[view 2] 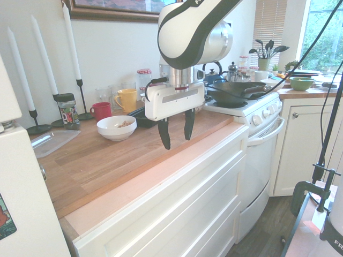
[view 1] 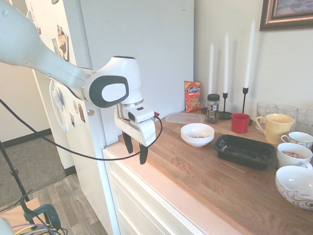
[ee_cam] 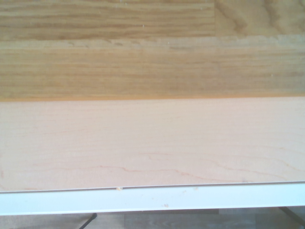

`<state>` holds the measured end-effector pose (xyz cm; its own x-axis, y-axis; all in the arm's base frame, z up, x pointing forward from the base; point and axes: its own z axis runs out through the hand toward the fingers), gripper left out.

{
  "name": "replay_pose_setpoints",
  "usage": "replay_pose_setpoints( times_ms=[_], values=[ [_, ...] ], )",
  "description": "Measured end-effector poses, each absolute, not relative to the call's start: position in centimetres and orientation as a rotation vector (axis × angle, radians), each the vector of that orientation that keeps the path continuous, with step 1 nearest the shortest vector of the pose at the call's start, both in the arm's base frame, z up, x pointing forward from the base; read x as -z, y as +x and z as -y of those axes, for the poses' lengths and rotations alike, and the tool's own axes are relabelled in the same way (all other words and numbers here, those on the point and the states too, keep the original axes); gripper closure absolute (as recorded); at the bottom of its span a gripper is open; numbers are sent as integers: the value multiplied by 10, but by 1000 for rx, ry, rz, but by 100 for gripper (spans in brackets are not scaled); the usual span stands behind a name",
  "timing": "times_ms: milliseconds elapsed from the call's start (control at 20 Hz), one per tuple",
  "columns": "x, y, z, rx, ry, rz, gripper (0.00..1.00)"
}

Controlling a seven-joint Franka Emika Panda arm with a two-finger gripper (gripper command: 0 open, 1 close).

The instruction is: Put the cereal into the box

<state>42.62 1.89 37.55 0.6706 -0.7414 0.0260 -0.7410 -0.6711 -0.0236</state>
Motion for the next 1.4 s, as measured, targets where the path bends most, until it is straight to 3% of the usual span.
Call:
replay_pose_setpoints(
  times_ms=[250, 600, 900, 1400],
  values=[
    [-379, 436, -9, 92, -2871, -1249, 0],
    [-398, 520, -15, 242, -3010, -1115, 0],
    [-400, 580, -66, 482, -3179, -979, 0],
    [-368, 622, -134, 838, -3394, -701, 0]
  ],
)
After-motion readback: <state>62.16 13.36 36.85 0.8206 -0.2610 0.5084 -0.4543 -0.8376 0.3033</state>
